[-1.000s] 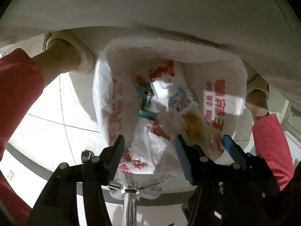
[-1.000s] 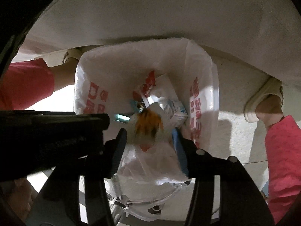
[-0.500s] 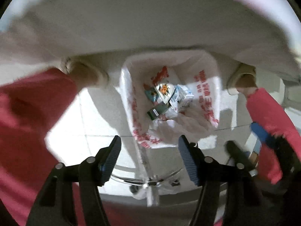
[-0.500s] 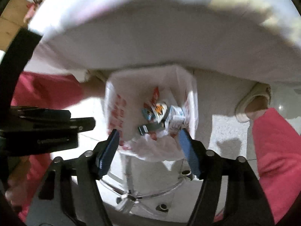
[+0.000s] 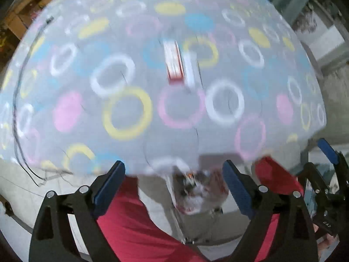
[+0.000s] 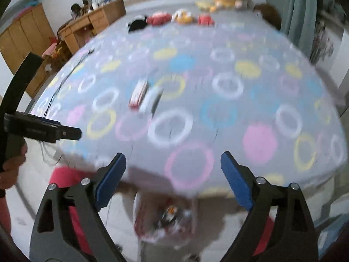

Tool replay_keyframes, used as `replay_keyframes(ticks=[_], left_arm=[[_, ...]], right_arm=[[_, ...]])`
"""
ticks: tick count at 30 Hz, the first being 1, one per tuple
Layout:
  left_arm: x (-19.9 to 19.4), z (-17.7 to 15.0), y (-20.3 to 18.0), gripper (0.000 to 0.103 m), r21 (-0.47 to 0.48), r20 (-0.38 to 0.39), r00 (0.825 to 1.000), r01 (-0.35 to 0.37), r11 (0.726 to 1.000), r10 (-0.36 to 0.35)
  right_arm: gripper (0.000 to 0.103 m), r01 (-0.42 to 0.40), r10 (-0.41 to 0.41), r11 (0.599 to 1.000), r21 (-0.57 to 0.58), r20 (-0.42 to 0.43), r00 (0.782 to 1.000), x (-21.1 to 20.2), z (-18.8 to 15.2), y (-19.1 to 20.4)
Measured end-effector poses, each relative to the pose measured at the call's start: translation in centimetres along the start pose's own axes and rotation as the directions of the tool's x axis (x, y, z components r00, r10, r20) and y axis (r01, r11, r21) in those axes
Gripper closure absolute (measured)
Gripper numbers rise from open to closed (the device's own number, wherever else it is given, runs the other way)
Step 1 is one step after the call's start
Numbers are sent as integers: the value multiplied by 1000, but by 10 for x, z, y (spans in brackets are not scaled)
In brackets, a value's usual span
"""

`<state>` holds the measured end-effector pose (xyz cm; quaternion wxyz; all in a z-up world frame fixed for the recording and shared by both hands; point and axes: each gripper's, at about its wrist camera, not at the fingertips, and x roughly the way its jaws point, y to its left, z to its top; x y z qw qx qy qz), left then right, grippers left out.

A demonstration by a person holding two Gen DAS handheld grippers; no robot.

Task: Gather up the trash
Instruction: 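Move both tools back over the white packets on the bed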

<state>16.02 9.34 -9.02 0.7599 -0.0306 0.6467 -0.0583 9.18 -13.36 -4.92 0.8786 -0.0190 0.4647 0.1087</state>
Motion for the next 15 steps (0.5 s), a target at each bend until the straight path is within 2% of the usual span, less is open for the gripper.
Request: replay_keyframes(ticks=[2, 5, 10, 15], left_arm=[[-17, 23, 7, 15, -23, 35, 998, -52, 998, 52], [-27, 50, 15, 15, -37, 66, 994, -87, 996, 89], [-16, 92, 21, 15, -64, 46, 998, -50, 997, 53], [7, 117, 25, 15, -76, 28, 999, -21, 997, 23]], right_arm=[[16, 25, -25, 1000, 8, 30, 999, -4, 26, -5], [16, -4, 2, 999, 41, 60, 998, -2, 57, -11], [16, -30, 25, 998, 62, 85, 996, 11, 92, -16], [16, -38, 36, 998, 47, 55, 998, 51, 110, -9]])
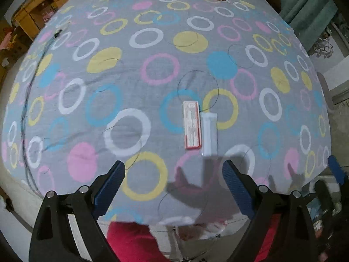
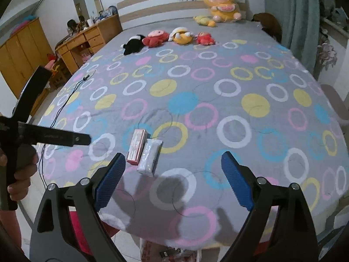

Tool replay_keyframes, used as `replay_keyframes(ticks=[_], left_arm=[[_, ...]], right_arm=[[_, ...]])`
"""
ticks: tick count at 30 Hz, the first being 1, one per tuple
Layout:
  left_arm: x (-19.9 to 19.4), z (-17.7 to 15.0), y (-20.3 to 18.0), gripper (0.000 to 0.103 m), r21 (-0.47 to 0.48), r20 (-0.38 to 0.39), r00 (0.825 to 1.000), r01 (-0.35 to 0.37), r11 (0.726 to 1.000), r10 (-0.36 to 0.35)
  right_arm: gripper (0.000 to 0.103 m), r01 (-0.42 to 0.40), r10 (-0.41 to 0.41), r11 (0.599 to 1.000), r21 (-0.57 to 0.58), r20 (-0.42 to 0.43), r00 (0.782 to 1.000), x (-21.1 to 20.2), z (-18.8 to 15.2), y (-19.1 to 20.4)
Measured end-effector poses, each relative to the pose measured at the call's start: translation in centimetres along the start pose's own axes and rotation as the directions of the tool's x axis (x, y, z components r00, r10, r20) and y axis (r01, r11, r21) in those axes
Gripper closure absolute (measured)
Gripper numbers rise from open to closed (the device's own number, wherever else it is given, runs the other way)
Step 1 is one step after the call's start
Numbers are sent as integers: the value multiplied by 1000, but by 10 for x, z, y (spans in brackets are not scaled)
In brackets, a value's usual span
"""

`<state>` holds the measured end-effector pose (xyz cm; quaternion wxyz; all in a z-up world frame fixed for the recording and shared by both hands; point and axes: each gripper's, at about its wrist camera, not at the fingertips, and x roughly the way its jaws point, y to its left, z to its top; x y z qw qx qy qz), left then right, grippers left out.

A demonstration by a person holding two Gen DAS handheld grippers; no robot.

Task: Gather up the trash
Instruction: 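Move both tools back over the white packets on the bed, then grasp red-and-white medicine box with left tool while right tool grasps white sachet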

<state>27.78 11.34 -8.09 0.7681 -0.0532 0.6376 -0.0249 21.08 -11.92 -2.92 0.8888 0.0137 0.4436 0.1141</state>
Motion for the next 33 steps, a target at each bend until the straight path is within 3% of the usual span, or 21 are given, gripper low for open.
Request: replay_keyframes(ticks=[17, 30, 33], left_arm=[[97, 49, -7, 15, -6, -86, 996, 27, 1000, -28], [138, 70, -14, 15, -2, -115, 993, 15, 1000, -15], [144, 74, -16, 20, 8, -120, 993, -5, 1000, 6]], right_arm=[[16, -37, 29, 998, -47, -152, 988, 140, -14, 29], [16, -7, -3, 999, -49, -187, 982, 189, -24, 32], [16, -1, -7, 999, -44, -189, 982, 197, -24, 33]])
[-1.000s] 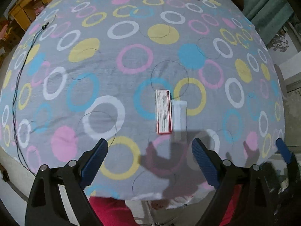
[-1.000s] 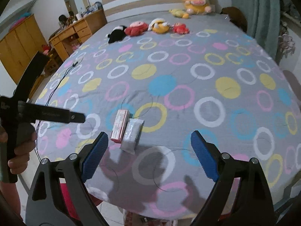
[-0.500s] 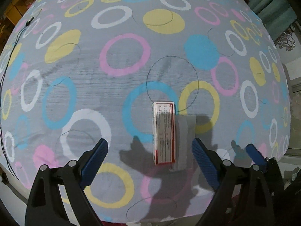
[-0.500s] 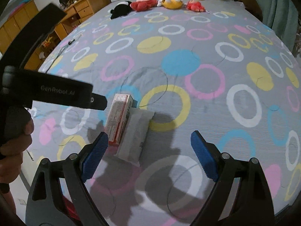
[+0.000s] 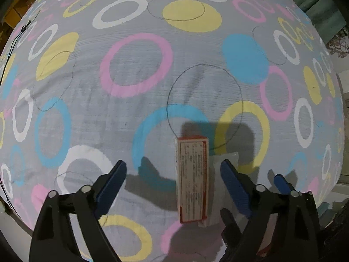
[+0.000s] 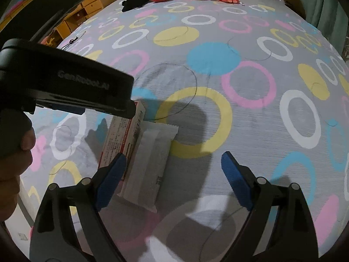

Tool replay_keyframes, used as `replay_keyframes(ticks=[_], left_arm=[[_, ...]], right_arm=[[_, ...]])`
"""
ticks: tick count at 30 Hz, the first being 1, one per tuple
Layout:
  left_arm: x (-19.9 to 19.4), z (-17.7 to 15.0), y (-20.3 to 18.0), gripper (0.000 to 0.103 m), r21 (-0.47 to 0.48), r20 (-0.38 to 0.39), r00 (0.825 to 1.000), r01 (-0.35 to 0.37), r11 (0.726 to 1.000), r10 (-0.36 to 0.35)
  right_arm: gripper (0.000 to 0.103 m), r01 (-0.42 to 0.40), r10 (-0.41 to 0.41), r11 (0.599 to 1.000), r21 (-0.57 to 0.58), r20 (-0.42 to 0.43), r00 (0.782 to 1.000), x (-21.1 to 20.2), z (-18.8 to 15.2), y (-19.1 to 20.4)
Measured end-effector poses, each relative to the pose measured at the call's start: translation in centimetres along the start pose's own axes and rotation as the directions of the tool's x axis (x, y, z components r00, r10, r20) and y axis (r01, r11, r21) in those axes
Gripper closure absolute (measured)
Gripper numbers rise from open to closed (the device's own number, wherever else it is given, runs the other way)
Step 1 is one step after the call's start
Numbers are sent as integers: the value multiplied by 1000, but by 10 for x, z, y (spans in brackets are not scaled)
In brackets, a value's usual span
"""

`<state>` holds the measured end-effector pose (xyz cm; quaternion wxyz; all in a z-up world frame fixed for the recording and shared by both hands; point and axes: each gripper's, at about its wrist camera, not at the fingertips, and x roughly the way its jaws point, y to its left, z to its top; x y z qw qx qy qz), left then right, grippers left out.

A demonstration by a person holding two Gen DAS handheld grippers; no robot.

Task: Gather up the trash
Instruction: 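Grasp red-and-white medicine box with left tool while right tool grasps white sachet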

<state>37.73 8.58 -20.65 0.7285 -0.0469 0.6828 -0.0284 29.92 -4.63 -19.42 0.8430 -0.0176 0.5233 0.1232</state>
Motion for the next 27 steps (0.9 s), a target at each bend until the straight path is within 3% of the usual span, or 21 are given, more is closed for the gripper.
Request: replay_keyframes(ticks=[11, 13, 19, 21, 22, 27], left_arm=[[18, 9, 6, 27, -23, -25, 1000, 18, 1000, -19], [20, 11, 6, 30, -21, -27, 999, 19, 1000, -19], [30, 10, 4, 35, -27, -45, 999, 29, 999, -30], [31, 6, 2, 38, -27, -37, 999, 21, 999, -22], [32, 5, 1, 40, -21, -34, 999, 8, 1000, -8], [31, 2, -4, 58, -6, -22, 1000, -19, 1000, 19]], right_arm=[[16, 8, -7, 1000, 20, -22, 1000, 26, 4, 6], [23, 12, -12, 1000, 17, -34, 999, 33, 5, 8], [24, 43, -43, 999, 10, -18, 999, 38, 2, 13], [30, 49, -48, 999, 16, -12, 999, 38, 1, 13], [38, 63, -63, 998, 14, -9, 998, 39, 1, 14], [57, 86, -86, 996, -9, 12, 996, 38, 1, 21]])
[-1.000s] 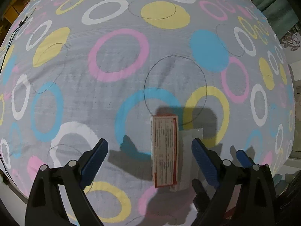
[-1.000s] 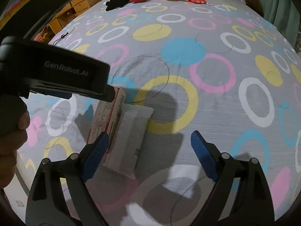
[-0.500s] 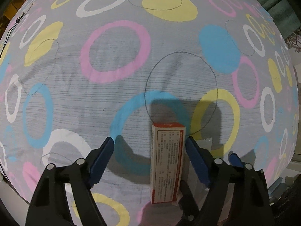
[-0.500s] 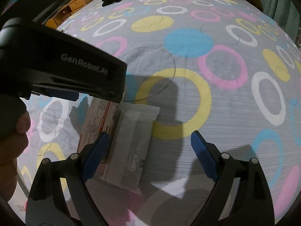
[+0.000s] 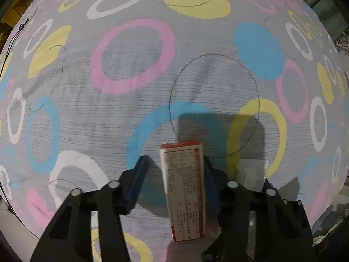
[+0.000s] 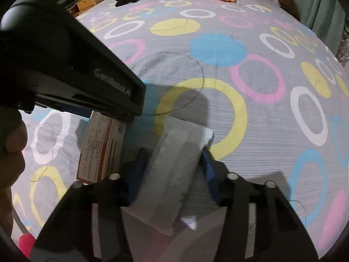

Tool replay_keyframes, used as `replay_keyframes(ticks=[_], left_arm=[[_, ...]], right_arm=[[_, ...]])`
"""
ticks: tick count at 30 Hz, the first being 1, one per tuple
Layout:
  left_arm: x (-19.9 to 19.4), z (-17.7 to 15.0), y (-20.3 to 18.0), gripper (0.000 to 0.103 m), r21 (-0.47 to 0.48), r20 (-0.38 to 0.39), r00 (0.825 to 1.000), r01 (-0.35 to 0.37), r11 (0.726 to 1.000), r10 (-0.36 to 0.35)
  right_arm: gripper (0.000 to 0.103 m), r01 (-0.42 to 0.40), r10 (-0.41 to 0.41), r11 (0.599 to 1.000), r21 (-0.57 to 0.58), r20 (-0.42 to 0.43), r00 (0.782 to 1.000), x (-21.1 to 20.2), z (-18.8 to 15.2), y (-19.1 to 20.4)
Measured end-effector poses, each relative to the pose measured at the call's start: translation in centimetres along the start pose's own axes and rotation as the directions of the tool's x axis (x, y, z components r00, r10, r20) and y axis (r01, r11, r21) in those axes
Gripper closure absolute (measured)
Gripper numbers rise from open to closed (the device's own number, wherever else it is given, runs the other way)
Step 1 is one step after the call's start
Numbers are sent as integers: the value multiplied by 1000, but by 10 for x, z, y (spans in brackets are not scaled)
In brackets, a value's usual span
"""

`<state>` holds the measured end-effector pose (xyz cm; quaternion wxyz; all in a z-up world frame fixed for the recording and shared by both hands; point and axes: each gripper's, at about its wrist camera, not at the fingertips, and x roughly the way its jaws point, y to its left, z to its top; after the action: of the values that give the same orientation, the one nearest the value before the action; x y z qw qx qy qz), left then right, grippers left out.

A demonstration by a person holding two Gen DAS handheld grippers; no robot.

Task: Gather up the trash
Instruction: 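Grasp red-and-white medicine box with left tool while right tool grasps white sachet, then carry medicine box and white sachet with both tools down over the floor bag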

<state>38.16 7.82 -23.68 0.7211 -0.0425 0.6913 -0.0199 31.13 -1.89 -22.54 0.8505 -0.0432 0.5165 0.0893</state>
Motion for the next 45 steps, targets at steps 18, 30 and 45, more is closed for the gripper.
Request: replay_keyframes(ticks=[18, 30, 45], left_arm=[[-66, -37, 31, 70, -14, 105, 991, 83, 996, -81], [-112, -94, 24, 70, 11, 187, 979, 75, 997, -76], [-171, -221, -23, 70, 133, 257, 957, 106, 985, -137]], right_arm=[[65, 37, -39, 999, 26, 79, 996, -73, -2, -37], [65, 64, -68, 998, 26, 160, 985, -157, -21, -53], [65, 43, -32, 998, -37, 243, 970, -282, -95, -50]])
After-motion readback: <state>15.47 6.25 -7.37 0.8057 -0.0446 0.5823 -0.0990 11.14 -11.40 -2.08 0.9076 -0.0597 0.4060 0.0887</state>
